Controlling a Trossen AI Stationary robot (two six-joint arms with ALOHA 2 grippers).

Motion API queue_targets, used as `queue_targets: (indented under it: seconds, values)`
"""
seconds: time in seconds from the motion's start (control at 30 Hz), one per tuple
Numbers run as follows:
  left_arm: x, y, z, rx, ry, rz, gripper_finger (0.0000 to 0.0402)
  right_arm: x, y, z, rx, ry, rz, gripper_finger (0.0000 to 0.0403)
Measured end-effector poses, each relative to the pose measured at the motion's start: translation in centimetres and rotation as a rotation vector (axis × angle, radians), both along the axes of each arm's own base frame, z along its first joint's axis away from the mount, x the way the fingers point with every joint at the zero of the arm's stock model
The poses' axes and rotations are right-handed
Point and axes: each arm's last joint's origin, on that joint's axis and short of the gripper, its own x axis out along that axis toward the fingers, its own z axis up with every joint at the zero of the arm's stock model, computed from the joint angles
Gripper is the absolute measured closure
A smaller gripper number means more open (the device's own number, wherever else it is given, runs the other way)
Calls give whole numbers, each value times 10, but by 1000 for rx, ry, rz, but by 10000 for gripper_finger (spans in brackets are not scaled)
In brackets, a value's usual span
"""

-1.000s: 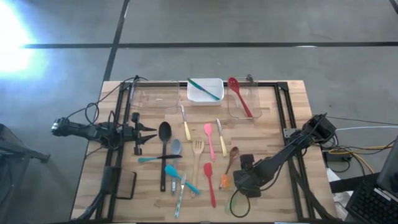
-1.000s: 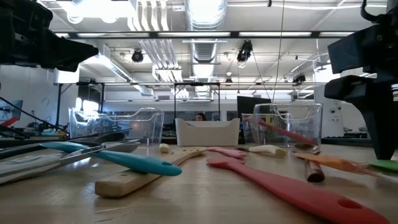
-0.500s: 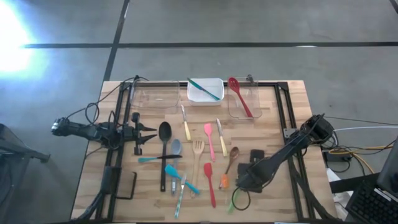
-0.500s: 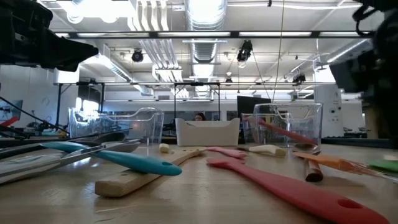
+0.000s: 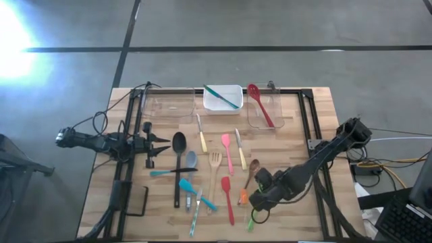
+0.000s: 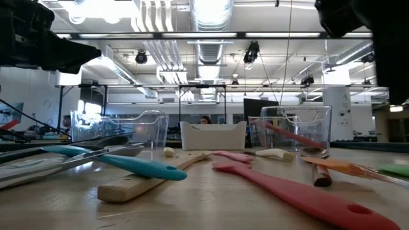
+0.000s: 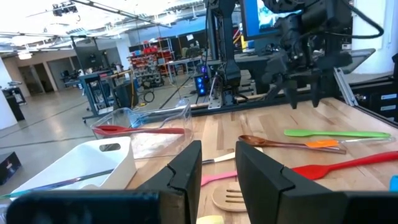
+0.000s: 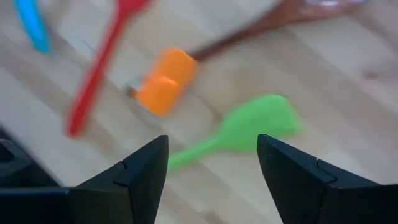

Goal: Pick & Place Kitchen Items
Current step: Put the green spatula into the left transparent bin

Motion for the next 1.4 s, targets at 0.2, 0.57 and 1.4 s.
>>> queue_targets:
  seconds: [0.2,0.57,1.4]
  values:
    - [0,0,0,23,2,0,300,2,-1,-23,-2,24,-91,151]
    - [0,0,0,51,4,0,300,-1,-6,-53,-52,120,-112,89]
    - [0,0,0,39,8,0,300,2,-4,-79,-24,193,-144,68]
